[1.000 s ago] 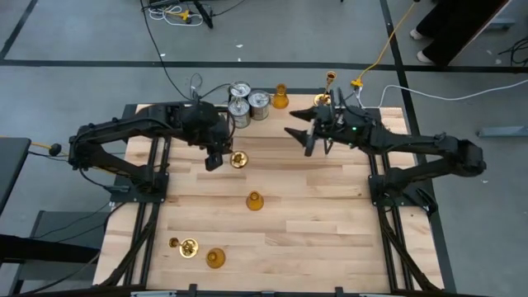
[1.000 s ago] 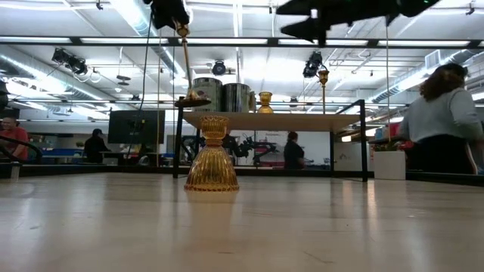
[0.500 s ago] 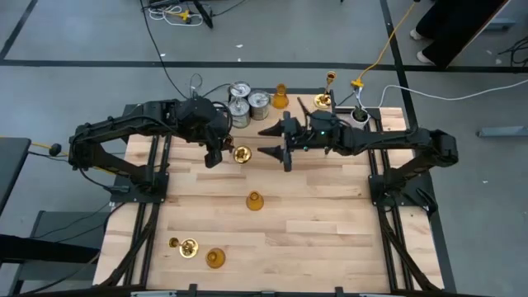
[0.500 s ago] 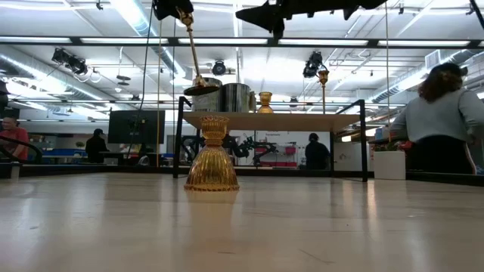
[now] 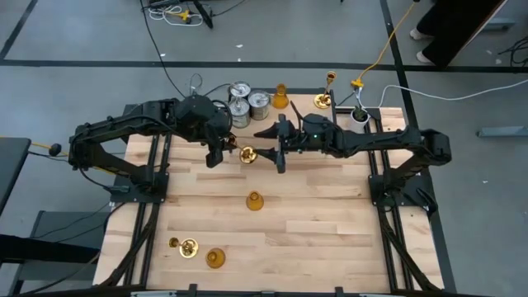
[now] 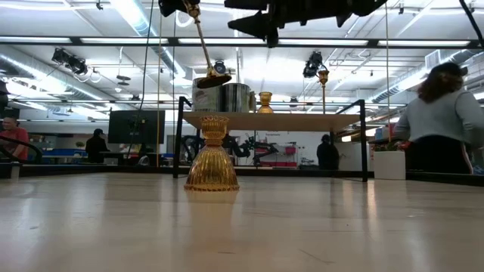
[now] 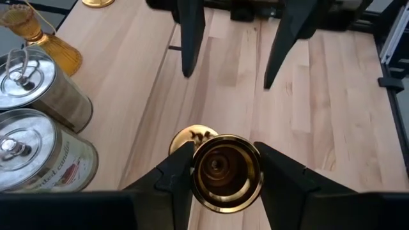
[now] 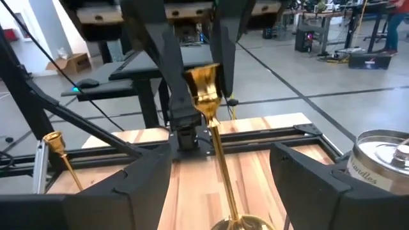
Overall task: Pick & Place candle stick holders
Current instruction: Put the top gold candle holder on the shelf aligned with the other gold candle holder
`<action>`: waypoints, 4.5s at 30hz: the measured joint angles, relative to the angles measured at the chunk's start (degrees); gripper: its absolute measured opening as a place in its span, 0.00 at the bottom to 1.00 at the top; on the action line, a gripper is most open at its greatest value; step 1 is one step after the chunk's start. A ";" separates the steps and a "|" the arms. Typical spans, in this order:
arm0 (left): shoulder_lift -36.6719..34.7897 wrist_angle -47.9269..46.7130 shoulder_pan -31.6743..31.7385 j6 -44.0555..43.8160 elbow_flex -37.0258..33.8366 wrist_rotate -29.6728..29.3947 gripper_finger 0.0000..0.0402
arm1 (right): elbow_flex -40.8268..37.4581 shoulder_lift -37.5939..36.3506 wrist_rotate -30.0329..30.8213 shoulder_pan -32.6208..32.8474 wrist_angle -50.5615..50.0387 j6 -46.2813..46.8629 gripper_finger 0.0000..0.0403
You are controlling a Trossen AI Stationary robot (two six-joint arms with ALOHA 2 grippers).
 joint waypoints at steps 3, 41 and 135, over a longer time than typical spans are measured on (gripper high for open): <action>0.00 -0.09 0.02 0.00 0.00 -0.02 0.37 | 0.00 1.56 -0.14 0.00 0.72 -0.01 0.66; 0.00 2.73 0.02 1.29 0.00 1.53 0.37 | 6.34 11.75 -0.54 0.05 2.78 0.00 0.38; -3.30 4.22 0.00 0.87 -0.02 -1.33 0.64 | -10.65 -15.41 31.74 -2.47 -3.95 -2.89 0.02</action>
